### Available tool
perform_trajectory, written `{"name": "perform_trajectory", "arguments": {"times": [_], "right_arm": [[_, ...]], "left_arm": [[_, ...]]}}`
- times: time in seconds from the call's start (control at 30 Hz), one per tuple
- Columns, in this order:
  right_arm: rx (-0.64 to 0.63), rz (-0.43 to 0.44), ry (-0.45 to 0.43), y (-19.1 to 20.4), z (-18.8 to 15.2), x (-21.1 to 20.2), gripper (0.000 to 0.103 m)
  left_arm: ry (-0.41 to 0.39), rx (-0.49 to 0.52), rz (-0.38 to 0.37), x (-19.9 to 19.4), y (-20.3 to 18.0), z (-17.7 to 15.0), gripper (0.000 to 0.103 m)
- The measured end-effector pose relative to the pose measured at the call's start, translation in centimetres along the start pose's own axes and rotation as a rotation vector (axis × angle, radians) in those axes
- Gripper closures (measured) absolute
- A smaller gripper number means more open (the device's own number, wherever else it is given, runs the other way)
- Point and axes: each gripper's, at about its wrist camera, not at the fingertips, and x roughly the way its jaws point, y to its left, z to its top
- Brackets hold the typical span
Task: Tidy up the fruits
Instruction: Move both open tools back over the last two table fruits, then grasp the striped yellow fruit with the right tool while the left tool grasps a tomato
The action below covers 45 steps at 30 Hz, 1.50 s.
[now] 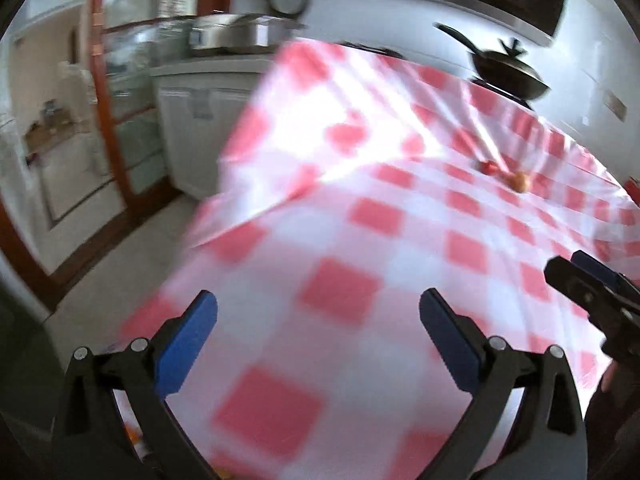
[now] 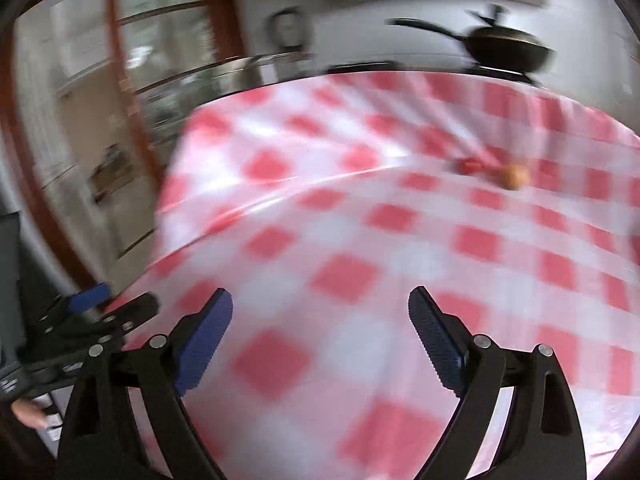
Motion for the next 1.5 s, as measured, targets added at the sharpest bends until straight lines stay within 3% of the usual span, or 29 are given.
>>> {"name": "perform_trajectory", "arguments": {"times": [0.23,0.43,0.6,0.77,0.8,0.9,0.97,1.0,1.27,1.37,1.5], "right_arm": [[0.143,-0.208,0.032,-11.8,1.8,2.8,0.016],[0.224,-0.270,0.074,-19.3,4.2,7.7,0.016],[0.219,-0.316,0.094,-22.9,7.4,12.9,0.020],[0.233,-0.310,0.140,-25.6,10.5,18.4,0.025],[0.228,-0.302,0.150,-26.1,11.3,19.6,0.031],[0.204,-0.314,0.159,-26.9,12.8,21.7,0.032],[0.191,-0.319,0.192,-27.3,13.1,22.7,0.047],[0.189,-0.299,0.201,-27.5,13.2,22.9,0.059],[0.413,-0.348,0.101,-32.5,11.8,19.0,0.059],[0.438,-0.340,0.106,-33.0,11.1,17.8,0.059],[0.428,-0.321,0.118,-31.6,9.9,15.9,0.059]], "left_arm": [[0.098,0.133,-0.080,8.3,-9.3,4.1,0.002],[0.141,0.158,-0.137,14.4,-13.5,7.3,0.002],[0.161,0.144,-0.194,18.6,-16.6,10.4,0.002],[0.136,0.230,-0.217,22.6,-21.4,13.3,0.002],[0.136,0.233,-0.218,23.4,-22.0,13.7,0.002],[0.153,0.217,-0.242,25.9,-23.7,15.4,0.002],[0.154,0.235,-0.245,27.0,-24.9,16.1,0.003],[0.156,0.248,-0.244,27.5,-25.5,16.4,0.008],[0.181,0.355,-0.243,31.2,-31.6,17.9,0.024],[0.185,0.407,-0.225,32.0,-33.4,17.8,0.069],[0.149,0.414,-0.256,29.0,-32.5,16.7,0.070]]}}
